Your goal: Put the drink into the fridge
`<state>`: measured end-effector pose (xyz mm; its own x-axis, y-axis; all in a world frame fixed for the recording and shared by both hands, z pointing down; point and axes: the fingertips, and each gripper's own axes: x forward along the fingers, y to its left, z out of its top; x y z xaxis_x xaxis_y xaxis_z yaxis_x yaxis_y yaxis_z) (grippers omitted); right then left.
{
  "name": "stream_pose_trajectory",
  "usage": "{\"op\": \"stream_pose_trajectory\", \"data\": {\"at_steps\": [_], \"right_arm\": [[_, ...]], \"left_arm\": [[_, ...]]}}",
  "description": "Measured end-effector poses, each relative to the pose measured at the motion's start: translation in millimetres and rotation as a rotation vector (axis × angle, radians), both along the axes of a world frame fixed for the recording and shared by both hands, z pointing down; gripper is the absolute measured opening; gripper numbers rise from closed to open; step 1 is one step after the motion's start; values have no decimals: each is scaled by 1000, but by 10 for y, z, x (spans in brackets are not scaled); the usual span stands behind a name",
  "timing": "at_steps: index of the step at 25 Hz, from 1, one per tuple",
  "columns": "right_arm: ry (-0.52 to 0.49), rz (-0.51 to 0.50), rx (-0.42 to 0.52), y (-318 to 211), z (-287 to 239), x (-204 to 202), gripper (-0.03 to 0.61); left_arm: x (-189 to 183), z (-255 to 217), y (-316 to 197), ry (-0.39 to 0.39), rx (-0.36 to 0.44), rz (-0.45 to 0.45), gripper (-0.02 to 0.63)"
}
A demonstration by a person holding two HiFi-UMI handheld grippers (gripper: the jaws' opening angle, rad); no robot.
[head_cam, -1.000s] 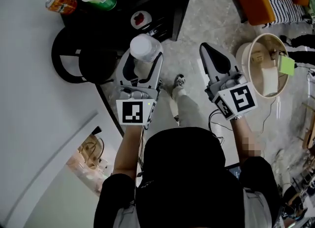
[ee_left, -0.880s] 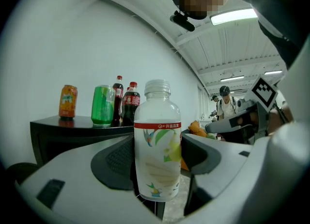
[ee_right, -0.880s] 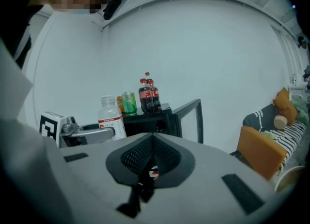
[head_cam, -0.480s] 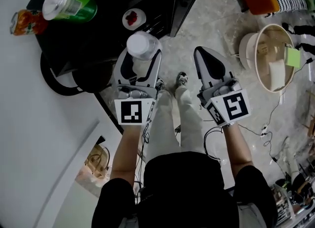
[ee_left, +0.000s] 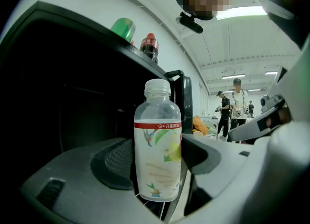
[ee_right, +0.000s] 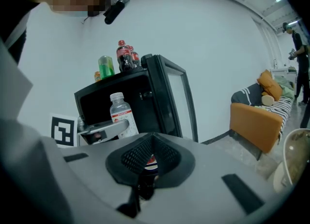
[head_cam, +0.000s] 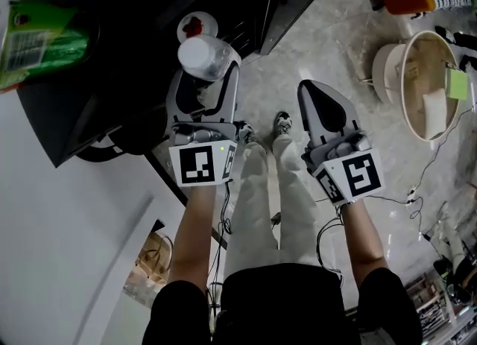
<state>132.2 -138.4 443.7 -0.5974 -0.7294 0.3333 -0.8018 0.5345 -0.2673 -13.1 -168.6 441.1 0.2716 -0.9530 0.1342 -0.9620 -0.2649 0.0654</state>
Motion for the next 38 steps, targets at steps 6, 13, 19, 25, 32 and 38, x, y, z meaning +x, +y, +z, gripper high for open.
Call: {"op": "stream_pose_trajectory", "data": {"at_steps": [6,13,19,25,32,38], "right_arm": [[17,-8,-34,79,404,-67,14],[22,-29,-58,114,752,-150,14],[9,-39,-91,217,1026,-293,14],[8,-48,-80,137,1047,-402,15],[-5,-51,-34,-68,957,-524,14],[0,-57,-41,-32,968,-548,14]], "left_arm": [[-49,339,-210,-12,5,0,304],[-200,561,-431,-76,74,-55,304],[-386,778,-675,-27,68,-71,304],[-486,912,-963,-69,71,-86,304],[-463,1011,-1221,-74,64,-63,304],[-428,1137,-1371,-49,18,-20,304]]}}
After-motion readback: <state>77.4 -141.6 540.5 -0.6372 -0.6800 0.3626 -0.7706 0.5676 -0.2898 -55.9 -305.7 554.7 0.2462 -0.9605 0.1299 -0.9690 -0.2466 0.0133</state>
